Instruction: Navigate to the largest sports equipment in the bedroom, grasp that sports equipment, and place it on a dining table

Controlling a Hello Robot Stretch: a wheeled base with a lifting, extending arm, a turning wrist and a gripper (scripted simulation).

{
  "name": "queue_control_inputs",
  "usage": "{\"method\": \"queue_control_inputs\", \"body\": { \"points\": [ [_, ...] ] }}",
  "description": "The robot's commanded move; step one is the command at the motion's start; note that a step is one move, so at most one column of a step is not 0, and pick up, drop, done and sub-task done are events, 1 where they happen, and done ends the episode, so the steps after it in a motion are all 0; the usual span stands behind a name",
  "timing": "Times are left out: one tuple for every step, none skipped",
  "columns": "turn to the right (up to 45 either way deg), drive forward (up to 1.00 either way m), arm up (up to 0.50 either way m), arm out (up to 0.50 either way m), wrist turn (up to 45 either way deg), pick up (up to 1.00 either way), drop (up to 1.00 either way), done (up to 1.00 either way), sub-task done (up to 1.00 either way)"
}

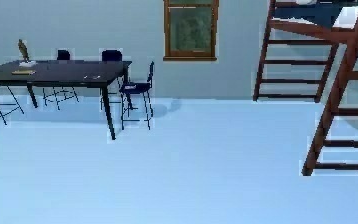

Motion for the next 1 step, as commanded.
{"method": "queue_control_inputs", "body": {
  "points": [
    [0.0,1.0,0.0,0.0,0.0,0.0,0.0,0.0,0.0]
  ]
}}
